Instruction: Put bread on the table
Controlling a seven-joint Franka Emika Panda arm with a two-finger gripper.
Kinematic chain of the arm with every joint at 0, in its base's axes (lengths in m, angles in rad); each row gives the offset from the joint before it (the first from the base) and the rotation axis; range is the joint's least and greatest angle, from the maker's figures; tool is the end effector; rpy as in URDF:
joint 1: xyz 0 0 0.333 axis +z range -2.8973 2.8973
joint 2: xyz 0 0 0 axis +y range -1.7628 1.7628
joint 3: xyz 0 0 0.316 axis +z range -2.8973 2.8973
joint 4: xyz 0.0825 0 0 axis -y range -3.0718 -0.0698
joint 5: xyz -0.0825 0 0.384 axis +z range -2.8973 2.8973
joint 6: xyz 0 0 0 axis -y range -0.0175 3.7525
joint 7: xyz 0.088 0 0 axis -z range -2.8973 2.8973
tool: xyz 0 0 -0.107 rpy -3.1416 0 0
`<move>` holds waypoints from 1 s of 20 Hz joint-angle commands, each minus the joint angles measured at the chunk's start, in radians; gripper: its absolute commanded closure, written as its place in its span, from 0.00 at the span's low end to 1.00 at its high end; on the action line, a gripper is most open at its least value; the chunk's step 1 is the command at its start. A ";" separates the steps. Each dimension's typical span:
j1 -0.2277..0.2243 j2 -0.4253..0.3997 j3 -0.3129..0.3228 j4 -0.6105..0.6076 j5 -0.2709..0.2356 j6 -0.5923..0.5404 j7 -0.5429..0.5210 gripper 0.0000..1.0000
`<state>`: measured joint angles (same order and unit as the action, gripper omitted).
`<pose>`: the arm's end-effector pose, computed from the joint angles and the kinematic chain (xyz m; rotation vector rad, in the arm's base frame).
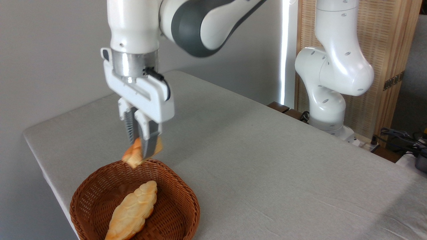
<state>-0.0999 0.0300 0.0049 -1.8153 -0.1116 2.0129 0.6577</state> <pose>0.5854 -0.0624 0.5312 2.8804 -1.0734 0.2927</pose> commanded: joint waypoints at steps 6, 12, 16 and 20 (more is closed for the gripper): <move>-0.015 -0.090 -0.008 -0.077 -0.008 -0.217 0.026 0.62; -0.046 -0.127 -0.009 -0.170 -0.005 -0.206 0.053 0.59; -0.047 -0.117 -0.009 -0.196 -0.003 -0.200 0.098 0.46; -0.047 -0.107 -0.009 -0.200 -0.002 -0.181 0.108 0.22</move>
<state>-0.1450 -0.0667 -0.0085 -1.9947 -0.1117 1.8033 0.7401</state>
